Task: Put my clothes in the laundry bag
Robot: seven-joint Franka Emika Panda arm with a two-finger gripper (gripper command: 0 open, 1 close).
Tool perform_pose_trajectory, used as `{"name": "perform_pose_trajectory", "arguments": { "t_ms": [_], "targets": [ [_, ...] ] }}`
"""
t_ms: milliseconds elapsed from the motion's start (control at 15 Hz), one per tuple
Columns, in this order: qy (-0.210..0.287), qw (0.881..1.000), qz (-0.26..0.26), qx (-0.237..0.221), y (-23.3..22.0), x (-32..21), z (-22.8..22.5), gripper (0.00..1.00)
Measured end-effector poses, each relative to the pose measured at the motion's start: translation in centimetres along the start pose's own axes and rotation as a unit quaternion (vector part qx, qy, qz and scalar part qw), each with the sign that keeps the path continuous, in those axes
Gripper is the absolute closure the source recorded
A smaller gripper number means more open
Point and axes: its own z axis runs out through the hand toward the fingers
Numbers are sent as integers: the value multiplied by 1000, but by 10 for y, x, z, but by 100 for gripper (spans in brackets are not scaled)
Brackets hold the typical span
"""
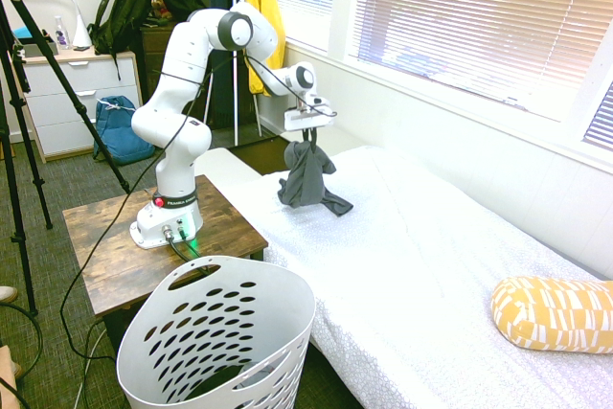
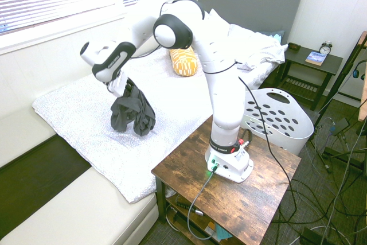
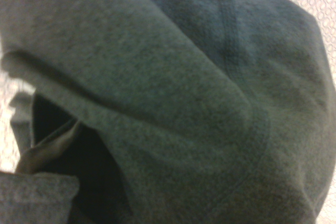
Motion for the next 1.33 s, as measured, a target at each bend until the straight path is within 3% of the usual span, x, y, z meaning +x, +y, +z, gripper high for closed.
{"name": "perform_pose_trajectory", "arguments": {
  "t_ms": [267,467,600,800,1133,1333],
  "targets": [
    [-49,997,-35,-56,158,-36,-75,100],
    [-128,984,-37,-121,251,-69,-78,100],
    [-188,969,-28,-158,309,-90,-64,100],
    [-258,950,-3,-175,385,-133,-35,100],
    [-359,914,54,-183,463,-218,44,100],
    [-401,897,87,-161,487,-267,93,100]
  ]
}}
